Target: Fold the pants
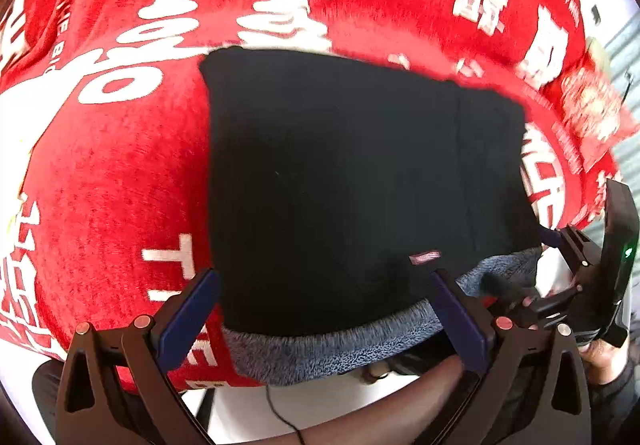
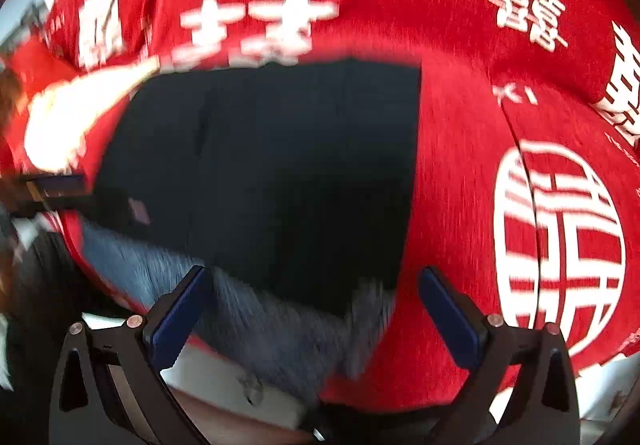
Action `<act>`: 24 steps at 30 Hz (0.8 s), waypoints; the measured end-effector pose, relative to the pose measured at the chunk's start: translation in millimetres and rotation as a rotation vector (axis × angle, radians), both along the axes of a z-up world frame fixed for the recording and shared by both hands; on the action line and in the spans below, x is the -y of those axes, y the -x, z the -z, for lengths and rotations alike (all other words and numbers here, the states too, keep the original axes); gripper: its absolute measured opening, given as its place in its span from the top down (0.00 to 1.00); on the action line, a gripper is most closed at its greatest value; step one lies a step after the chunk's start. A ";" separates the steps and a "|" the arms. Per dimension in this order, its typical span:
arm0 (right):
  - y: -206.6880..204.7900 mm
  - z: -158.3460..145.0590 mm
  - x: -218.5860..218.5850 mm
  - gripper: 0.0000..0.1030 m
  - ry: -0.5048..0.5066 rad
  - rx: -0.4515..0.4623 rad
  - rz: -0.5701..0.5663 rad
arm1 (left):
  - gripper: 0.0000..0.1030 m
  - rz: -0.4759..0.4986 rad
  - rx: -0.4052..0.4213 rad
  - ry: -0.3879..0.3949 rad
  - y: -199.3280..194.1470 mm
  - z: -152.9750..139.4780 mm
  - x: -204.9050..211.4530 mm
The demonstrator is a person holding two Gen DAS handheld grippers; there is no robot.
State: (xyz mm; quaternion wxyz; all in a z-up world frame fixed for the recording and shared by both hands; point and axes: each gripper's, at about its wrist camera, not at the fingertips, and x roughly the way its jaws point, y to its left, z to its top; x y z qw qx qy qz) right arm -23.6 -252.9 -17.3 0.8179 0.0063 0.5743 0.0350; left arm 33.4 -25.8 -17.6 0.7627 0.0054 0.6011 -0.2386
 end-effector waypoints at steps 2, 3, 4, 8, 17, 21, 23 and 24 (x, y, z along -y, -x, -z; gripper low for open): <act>1.7 23.9 -2.0 0.00 0.022 -0.089 -0.012 | 0.00 0.004 -0.020 -0.064 -1.8 18.6 6.9; -0.1 32.6 -0.4 0.00 0.024 -0.133 0.004 | 0.00 -0.005 -0.020 -0.055 -2.6 17.6 6.1; -0.6 30.7 1.1 0.00 0.020 -0.130 0.019 | 0.00 -0.016 -0.024 -0.042 -3.5 14.1 4.2; -2.9 -18.1 -0.4 0.00 0.044 0.006 0.037 | 0.00 -0.004 0.014 -0.060 -1.6 4.6 4.0; -32.9 -101.2 -32.9 0.00 0.081 0.237 -0.035 | 0.00 -0.014 0.016 -0.073 -2.3 12.2 7.6; -40.8 -125.9 -23.4 0.00 -0.079 0.300 0.001 | 0.00 -0.015 0.016 -0.075 -3.6 12.4 7.3; -48.5 -116.9 -22.8 0.00 -0.154 0.272 0.001 | 0.00 -0.015 0.018 -0.077 -4.0 13.5 7.9; -56.1 -104.2 -24.7 0.00 -0.181 0.238 0.000 | 0.00 -0.016 0.018 -0.077 -2.5 12.7 8.5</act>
